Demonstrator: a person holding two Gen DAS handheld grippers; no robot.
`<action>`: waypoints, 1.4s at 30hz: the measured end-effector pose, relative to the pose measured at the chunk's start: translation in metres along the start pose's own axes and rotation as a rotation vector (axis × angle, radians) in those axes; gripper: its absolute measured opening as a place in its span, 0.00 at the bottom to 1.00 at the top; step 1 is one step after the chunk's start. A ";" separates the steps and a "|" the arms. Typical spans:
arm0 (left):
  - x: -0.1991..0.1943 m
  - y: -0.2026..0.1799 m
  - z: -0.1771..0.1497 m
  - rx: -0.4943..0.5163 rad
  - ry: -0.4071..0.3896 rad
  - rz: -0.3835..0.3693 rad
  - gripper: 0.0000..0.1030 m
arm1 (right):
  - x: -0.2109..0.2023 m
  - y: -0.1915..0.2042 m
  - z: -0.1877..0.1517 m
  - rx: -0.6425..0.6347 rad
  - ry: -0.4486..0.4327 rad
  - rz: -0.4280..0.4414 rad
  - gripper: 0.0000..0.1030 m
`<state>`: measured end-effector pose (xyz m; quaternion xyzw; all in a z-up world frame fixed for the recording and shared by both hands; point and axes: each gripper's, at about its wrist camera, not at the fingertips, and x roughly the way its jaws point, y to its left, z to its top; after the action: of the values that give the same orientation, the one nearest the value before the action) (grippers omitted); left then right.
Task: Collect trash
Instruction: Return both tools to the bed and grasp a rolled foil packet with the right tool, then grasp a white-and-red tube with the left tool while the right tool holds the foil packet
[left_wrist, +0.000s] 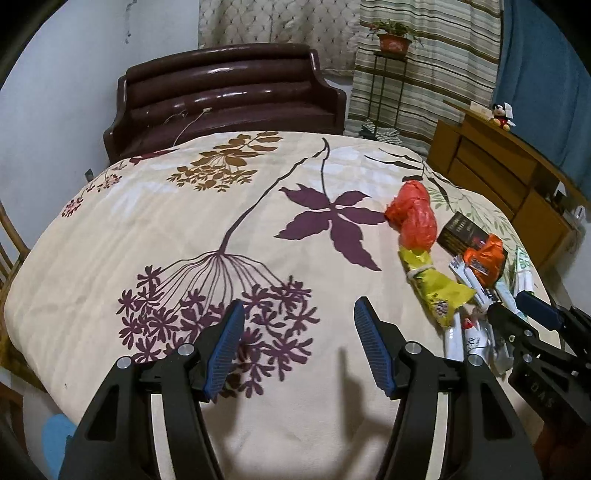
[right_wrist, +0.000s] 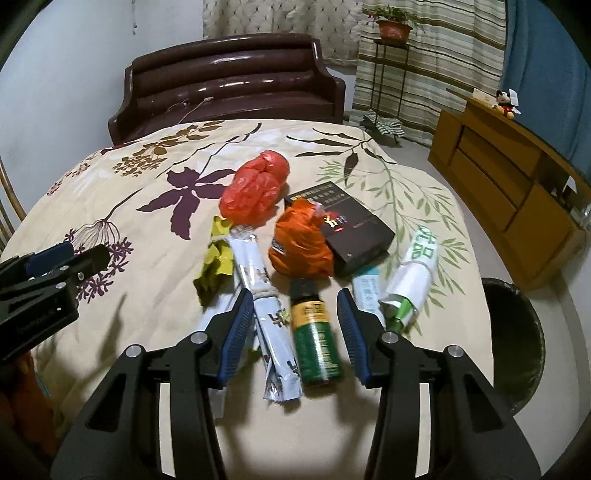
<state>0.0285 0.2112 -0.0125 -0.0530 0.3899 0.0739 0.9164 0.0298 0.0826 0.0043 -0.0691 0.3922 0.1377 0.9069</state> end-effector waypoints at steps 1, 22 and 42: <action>0.000 0.003 0.000 -0.005 0.000 0.001 0.59 | 0.000 0.002 0.001 -0.002 0.000 0.002 0.44; 0.005 0.005 -0.004 -0.024 0.020 -0.022 0.59 | 0.015 0.007 0.004 -0.097 0.027 -0.067 0.23; 0.003 -0.020 -0.008 0.002 0.030 -0.074 0.59 | -0.003 -0.024 -0.001 0.009 0.006 -0.054 0.14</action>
<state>0.0286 0.1902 -0.0193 -0.0675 0.4014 0.0385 0.9126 0.0350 0.0591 0.0063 -0.0759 0.3936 0.1113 0.9094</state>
